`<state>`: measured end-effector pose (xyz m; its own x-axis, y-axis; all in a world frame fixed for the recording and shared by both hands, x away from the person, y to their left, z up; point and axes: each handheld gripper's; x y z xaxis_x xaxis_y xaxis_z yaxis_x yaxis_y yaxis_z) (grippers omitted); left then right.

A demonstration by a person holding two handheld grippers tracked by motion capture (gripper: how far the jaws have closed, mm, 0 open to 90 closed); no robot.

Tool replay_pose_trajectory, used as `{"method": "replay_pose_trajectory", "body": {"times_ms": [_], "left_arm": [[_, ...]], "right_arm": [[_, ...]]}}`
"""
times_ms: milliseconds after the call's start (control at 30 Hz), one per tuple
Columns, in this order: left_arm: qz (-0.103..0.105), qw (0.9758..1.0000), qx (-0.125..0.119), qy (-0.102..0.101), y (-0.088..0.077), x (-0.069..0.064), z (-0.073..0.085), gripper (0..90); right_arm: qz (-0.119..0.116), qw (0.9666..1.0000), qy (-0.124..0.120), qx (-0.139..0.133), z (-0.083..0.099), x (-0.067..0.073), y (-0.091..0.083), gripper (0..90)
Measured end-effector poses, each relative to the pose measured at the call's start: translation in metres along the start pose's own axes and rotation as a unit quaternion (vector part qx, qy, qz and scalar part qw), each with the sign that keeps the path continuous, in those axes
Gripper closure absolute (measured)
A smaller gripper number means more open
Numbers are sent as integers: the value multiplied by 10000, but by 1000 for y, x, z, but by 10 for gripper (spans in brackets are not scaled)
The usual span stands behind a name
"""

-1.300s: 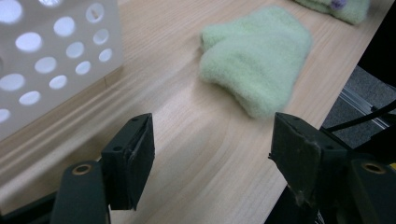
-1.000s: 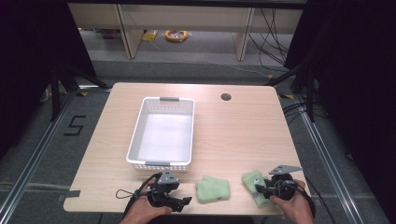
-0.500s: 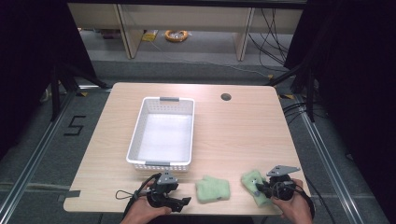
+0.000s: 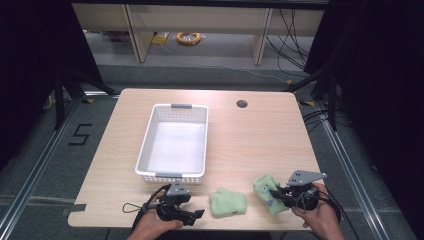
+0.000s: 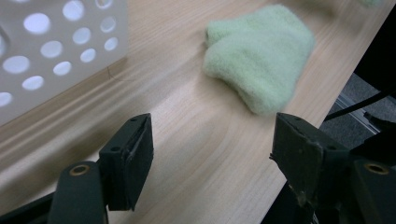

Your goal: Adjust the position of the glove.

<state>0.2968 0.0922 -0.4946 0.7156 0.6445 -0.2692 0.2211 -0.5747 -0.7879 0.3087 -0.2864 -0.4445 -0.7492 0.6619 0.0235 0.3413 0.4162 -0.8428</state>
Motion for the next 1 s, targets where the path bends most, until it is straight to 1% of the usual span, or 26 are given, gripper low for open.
{"method": "replay_pose_trajectory", "body": {"times_ms": [33,67,100,133,167,200,233,267,300,367,433,467,500,533,567,600,633,667,700,733,767,800,867,900,967,1000], "left_arm": [[-20,9999,95,128,-2,2,-1,291],[-5,10000,-10,35,-2,0,-1,291],[2,9999,46,110,-4,1,-2,291],[-10,10000,-57,27,-4,-1,-2,291],[34,10000,-83,27,-5,-1,-4,291],[51,9999,-139,-10,-5,-2,-5,292],[70,9999,-95,88,-7,-2,-6,294],[124,9997,-190,-14,-7,-5,-7,297],[141,9996,-232,35,-9,-7,-9,301],[221,9992,-314,95,-11,-10,-13,309],[206,9992,-319,157,-12,-12,-16,318],[239,9987,-362,271,-12,-16,-20,327],[243,9985,-396,302,-11,-17,-22,329],[249,9986,-393,260,-10,-20,-24,331],[260,9981,-391,392,-10,-21,-26,338],[265,9980,-391,429,-9,-23,-28,345],[272,9980,-384,429,-8,-24,-30,346],[265,9977,-362,514,-8,-24,-32,349],[299,9974,-416,506,-7,-26,-33,354],[303,9971,-390,576,-7,-25,-34,359],[292,9972,-392,568,-7,-26,-34,364],[285,9972,-402,568,-6,-27,-35,369],[265,9969,-401,623,-6,-26,-36,375],[274,9968,-415,625,-5,-26,-37,382],[254,9968,-393,655,-5,-26,-39,390],[296,9966,-423,640,-4,-27,-40,395]], "right_arm": [[-114,9999,-35,-11,-3,3,-1,829],[-201,9998,-17,-53,-6,7,-2,829],[-261,9994,-188,-117,-9,7,-3,829],[-355,9991,-217,-110,-12,10,-3,829],[-367,9990,-238,-127,-15,13,-2,828],[-394,9985,-341,-157,-19,15,0,828],[-455,9980,-411,-130,-22,17,1,828],[-534,9976,-426,-135,-25,19,3,827],[-614,9968,-483,-136,-28,22,4,828],[-682,9959,-576,-112,-34,26,8,827],[-717,9950,-689,-68,-39,29,12,827],[-755,9946,-705,-71,-41,32,14,827],[-765,9940,-774,-44,-44,33,15,827],[-828,9936,-769,-42,-46,35,17,827],[-839,9929,-845,-52,-48,36,19,827],[-912,9922,-847,10,-50,39,20,827],[-903,9912,-970,-19,-52,40,23,827],[-938,9906,-998,5,-54,42,24,827],[-964,9901,-1016,40,-55,43,25,826],[-969,9894,-1085,19,-57,44,27,827],[-1018,9885,-1118,35,-59,46,29,827],[-1028,9889,-1074,63,-60,47,30,826],[-1091,9864,-1224,59,-62,48,34,827],[-1145,9862,-1195,97,-63,49,35,827],[-1258,9837,-1281,98,-65,51,38,826],[-1275,9835,-1282,94,-65,53,39,826]]}}
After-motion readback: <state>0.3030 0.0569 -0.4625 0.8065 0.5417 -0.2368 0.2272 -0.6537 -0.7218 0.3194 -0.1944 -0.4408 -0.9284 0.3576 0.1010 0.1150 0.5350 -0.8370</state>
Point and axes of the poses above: each handheld gripper's, and its own axes: y roughly forward along the jaws, z roughly out of its underside, x roughly to its left, and after that the axes turned 11 degrees about x, right-handed
